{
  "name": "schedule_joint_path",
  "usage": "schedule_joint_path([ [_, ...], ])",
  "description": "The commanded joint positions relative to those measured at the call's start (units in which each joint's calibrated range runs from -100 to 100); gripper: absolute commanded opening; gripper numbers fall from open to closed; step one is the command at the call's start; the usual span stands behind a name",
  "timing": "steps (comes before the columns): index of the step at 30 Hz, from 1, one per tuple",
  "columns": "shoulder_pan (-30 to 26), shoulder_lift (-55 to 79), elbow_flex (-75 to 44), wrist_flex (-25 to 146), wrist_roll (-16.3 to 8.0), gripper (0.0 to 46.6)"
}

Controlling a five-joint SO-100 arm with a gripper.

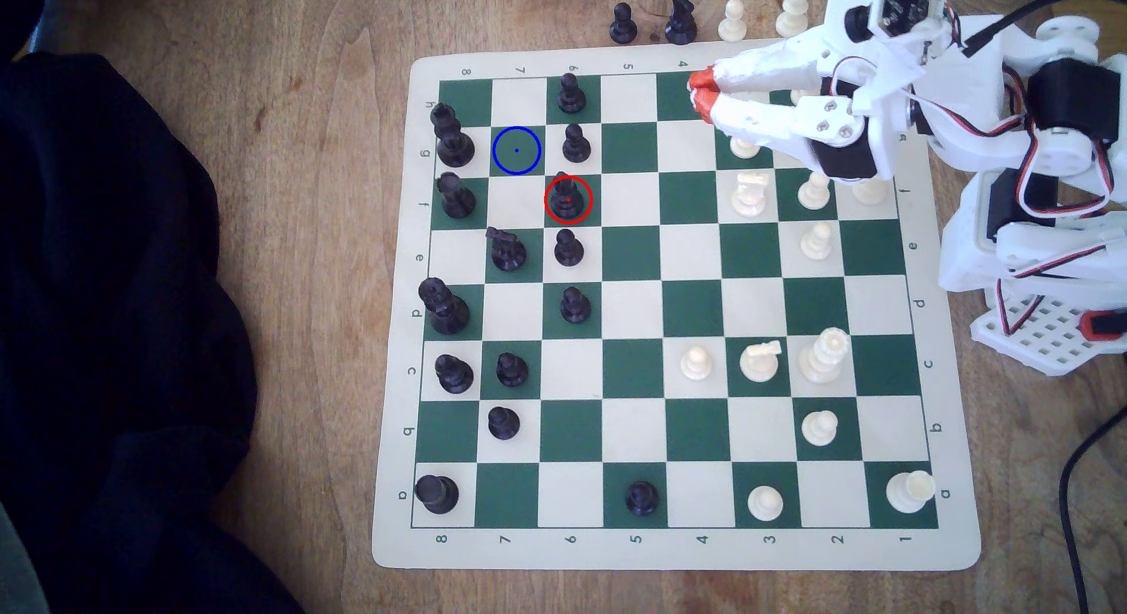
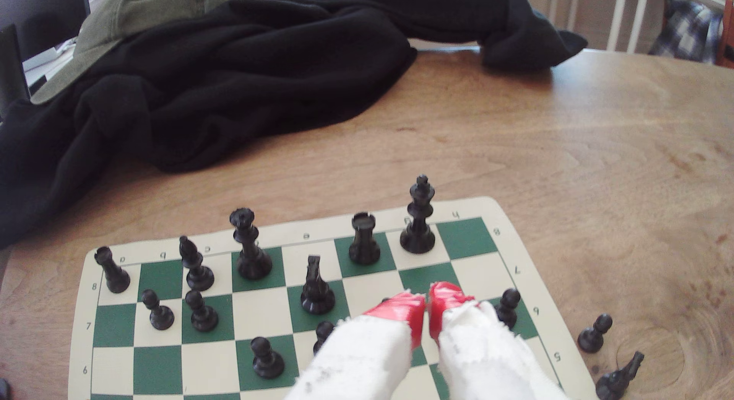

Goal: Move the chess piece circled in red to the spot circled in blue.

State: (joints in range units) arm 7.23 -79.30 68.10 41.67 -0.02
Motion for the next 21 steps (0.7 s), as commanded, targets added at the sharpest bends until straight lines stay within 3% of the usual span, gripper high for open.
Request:
schedule_joint_path([
  [1,-0.6,3.9,-8.9,4.4,-0.7,0.4],
  [7,-1.4,18.6,-22.6,10.1,-3.3,0.4],
  [21,-3.4,46.6,-43.4,15.2,-3.2,2.3],
])
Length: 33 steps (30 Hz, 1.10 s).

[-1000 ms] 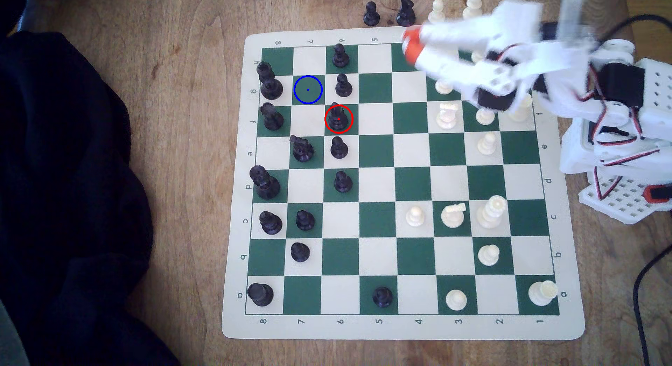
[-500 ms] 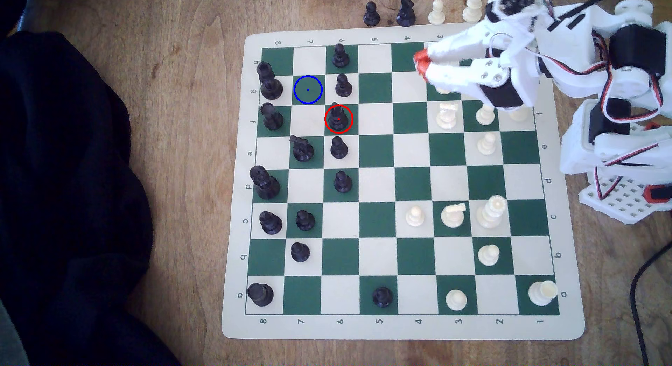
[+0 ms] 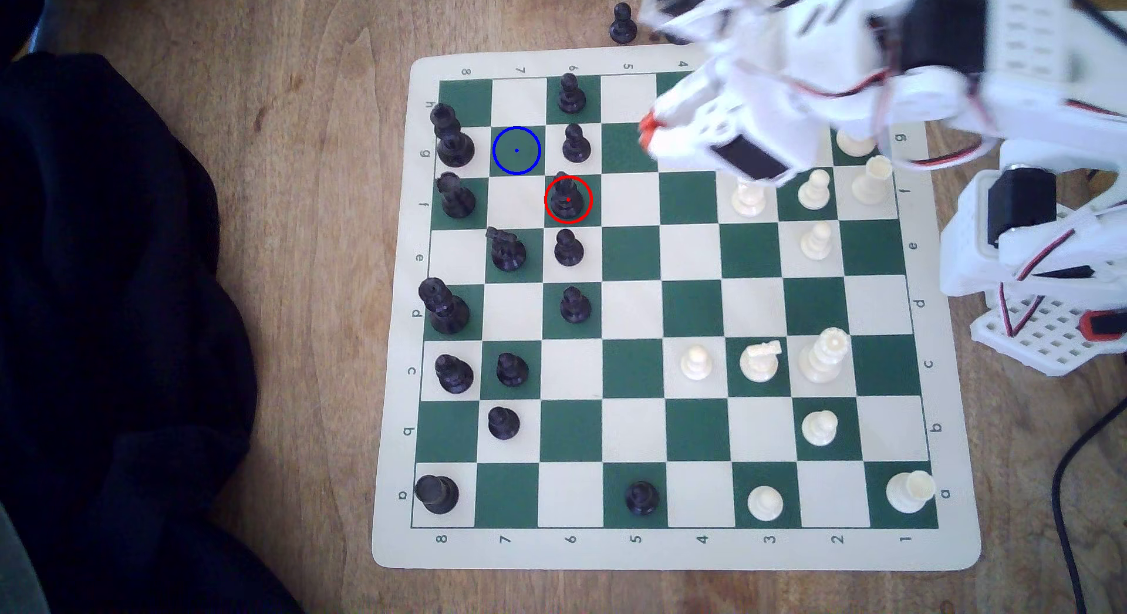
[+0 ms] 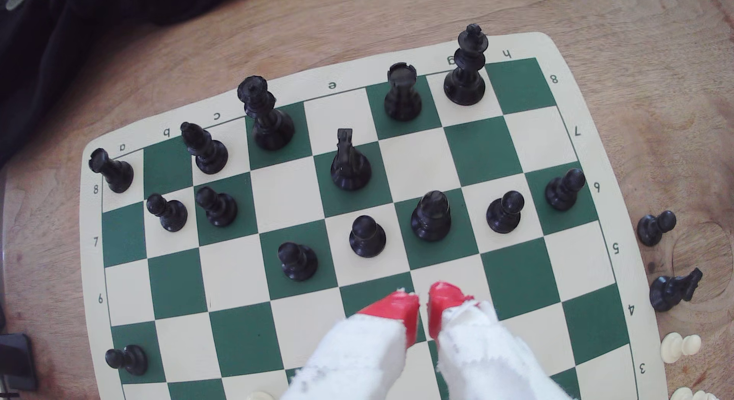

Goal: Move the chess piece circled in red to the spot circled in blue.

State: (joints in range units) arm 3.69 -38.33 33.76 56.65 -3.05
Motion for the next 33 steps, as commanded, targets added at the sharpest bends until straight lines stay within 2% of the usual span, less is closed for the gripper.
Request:
schedule_joint_path([
  [1,0.2,7.0,-10.0,0.2,-0.2,2.3],
  [5,0.4,14.1,-15.6,1.0,-2.8,4.3],
  [9,1.3,18.0,-18.4,0.4,-3.9,5.8],
  [11,1.9,20.5,-20.4,0.4,-4.1,8.5],
  [13,2.7,23.6,-22.9,0.3,-4.0,9.2],
  [22,2.6,32.5,-30.4,0.2,-4.2,7.3],
  [33,3.0,39.9,-32.5,-2.1,-4.2,8.4],
])
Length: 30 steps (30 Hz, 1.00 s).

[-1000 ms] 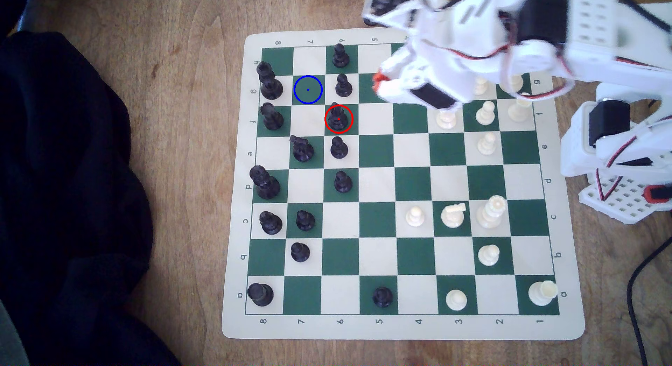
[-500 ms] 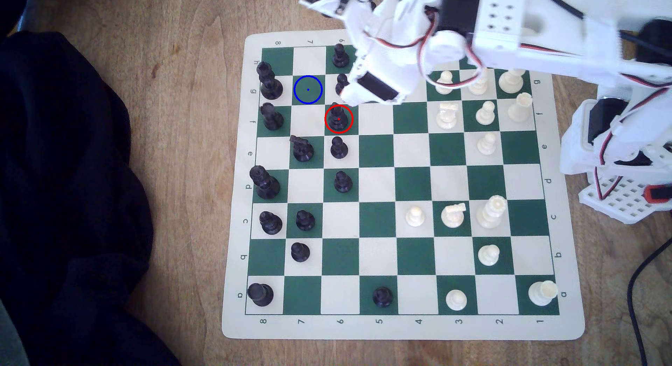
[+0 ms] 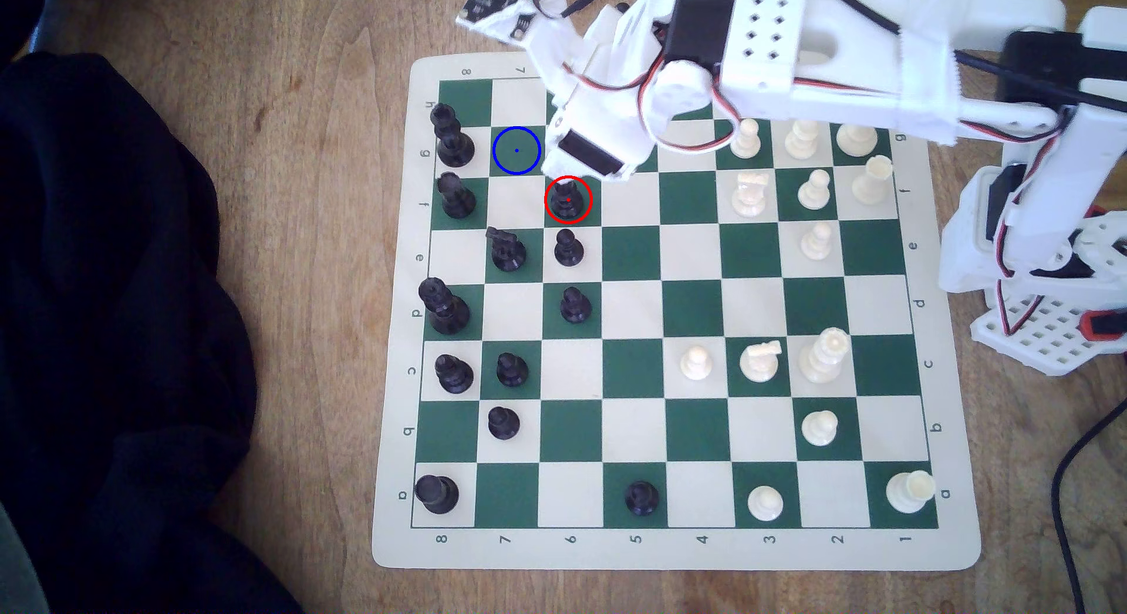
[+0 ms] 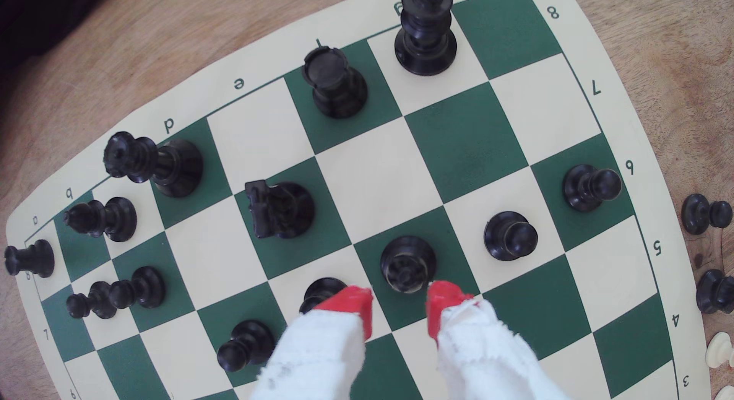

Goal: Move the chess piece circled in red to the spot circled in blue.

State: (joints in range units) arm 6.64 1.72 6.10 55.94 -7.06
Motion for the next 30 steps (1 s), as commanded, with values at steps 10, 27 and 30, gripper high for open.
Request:
schedule_joint_path([
  [10,1.2,4.1,-5.5,-4.8,0.0,12.5],
  [27,1.1,8.2,-6.9,-5.7,0.4,11.5],
  [30,1.1,8.6,-6.9,-5.5,0.4,11.5],
])
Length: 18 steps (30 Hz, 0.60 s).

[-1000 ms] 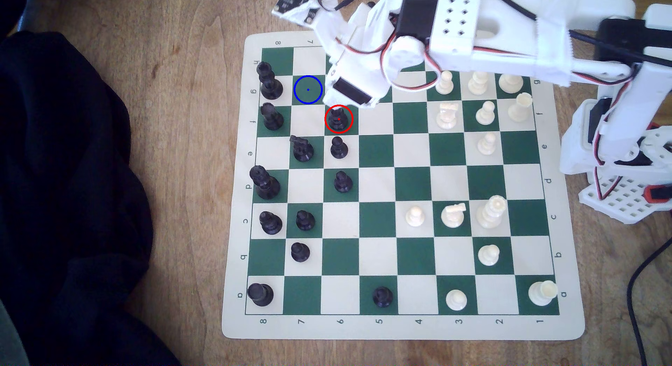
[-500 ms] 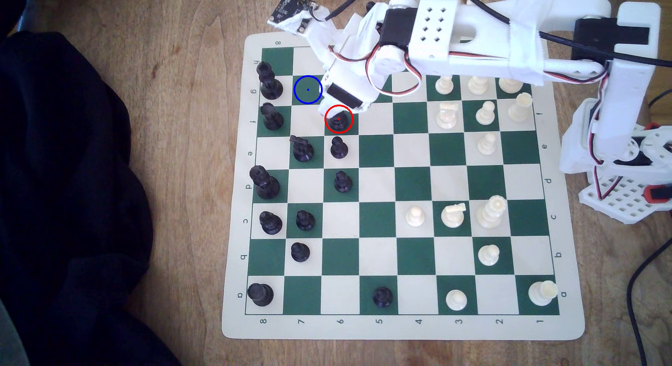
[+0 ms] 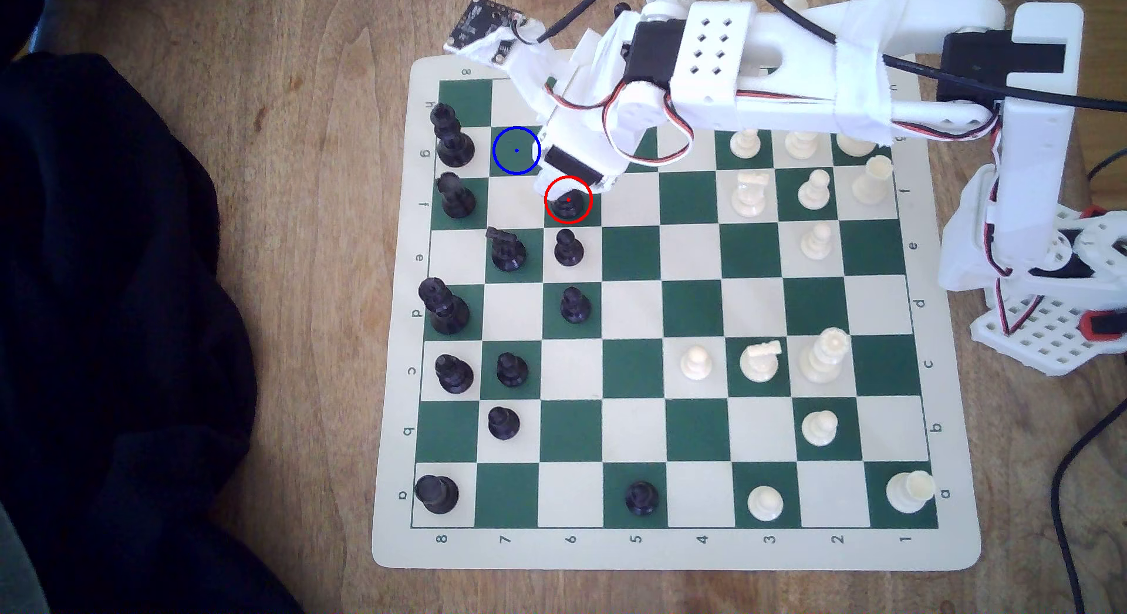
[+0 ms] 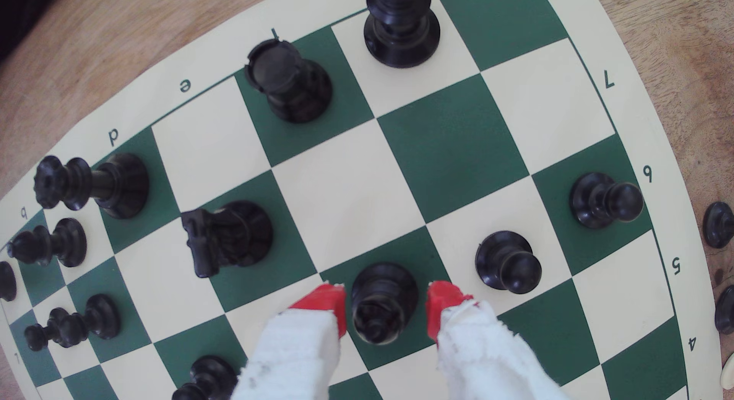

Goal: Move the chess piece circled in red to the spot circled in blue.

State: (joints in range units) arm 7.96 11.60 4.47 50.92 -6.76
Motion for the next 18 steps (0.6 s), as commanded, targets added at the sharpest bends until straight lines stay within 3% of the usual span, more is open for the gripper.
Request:
schedule_joint_path([
  [1,-0.3,-1.1,-5.3,-0.5,0.1,11.5],
  [18,-0.9,0.0,-4.7,0.1,0.3,12.8],
])
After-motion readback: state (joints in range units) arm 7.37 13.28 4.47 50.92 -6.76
